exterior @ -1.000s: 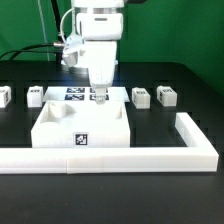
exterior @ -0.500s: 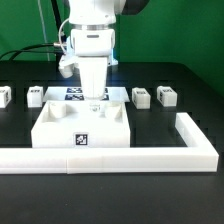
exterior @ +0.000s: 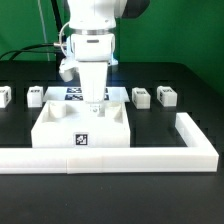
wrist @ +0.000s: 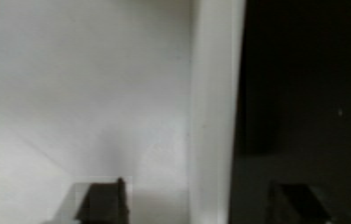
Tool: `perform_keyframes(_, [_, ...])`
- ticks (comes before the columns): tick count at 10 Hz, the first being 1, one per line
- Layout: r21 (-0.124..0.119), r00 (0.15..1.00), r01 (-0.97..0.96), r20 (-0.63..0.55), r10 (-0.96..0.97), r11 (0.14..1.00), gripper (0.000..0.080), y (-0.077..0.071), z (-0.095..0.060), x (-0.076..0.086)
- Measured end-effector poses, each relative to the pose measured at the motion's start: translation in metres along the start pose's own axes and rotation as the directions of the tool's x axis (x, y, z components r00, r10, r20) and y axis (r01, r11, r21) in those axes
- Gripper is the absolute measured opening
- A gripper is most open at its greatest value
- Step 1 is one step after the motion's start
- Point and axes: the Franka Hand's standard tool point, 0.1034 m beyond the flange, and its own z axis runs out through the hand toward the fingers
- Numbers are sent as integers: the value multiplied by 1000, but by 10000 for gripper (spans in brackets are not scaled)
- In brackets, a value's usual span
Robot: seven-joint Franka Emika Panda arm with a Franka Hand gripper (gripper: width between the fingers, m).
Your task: Assemble square table
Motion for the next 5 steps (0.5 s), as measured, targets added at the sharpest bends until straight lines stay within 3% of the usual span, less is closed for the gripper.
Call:
perform_keyframes(1, [0, 1000, 0, 0, 0, 1000, 242, 0, 0, 0])
perform_keyframes(2, [0, 1000, 0, 0, 0, 1000, 242, 0, 0, 0])
perform_keyframes(3, [-2, 1000, -1, 0, 1, 1000, 63, 0, 0, 0])
perform_keyframes(5, [-2, 1000, 0, 0, 0, 1000, 57, 0, 0, 0])
